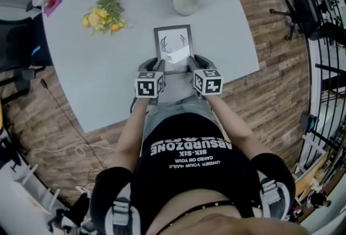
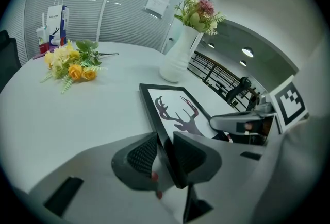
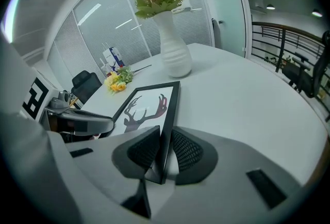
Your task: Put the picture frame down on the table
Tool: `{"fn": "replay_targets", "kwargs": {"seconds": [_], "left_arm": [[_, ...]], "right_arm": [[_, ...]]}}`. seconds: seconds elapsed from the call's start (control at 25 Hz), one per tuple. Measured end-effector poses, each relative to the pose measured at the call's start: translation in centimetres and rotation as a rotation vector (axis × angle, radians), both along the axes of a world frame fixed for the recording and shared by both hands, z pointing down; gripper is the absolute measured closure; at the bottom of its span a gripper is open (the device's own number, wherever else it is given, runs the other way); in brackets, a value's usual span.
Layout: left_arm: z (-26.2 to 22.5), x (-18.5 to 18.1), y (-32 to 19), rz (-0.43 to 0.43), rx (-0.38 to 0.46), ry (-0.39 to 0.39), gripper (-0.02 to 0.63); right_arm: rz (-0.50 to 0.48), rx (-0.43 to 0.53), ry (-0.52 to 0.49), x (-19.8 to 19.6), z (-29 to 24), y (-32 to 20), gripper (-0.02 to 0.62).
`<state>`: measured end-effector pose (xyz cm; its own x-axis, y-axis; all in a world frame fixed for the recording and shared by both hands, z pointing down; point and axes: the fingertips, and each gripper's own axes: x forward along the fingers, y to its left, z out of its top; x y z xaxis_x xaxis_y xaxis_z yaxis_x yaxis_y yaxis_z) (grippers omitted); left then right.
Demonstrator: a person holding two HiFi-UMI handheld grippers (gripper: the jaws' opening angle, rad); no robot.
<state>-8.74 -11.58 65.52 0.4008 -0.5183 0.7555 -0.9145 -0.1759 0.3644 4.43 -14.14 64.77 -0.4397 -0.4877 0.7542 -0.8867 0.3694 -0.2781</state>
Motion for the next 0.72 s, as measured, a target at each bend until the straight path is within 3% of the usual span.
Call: {"fn": "replay_targets", "kwargs": {"seconds": [0.72], "left_arm": [[1.7,0.2,0.7,0.047,-0.052,-0.028,0.497]], "right_arm": [[-0.016,-0.021,0.026,0.1,1.5,0.3,0.508]]}}
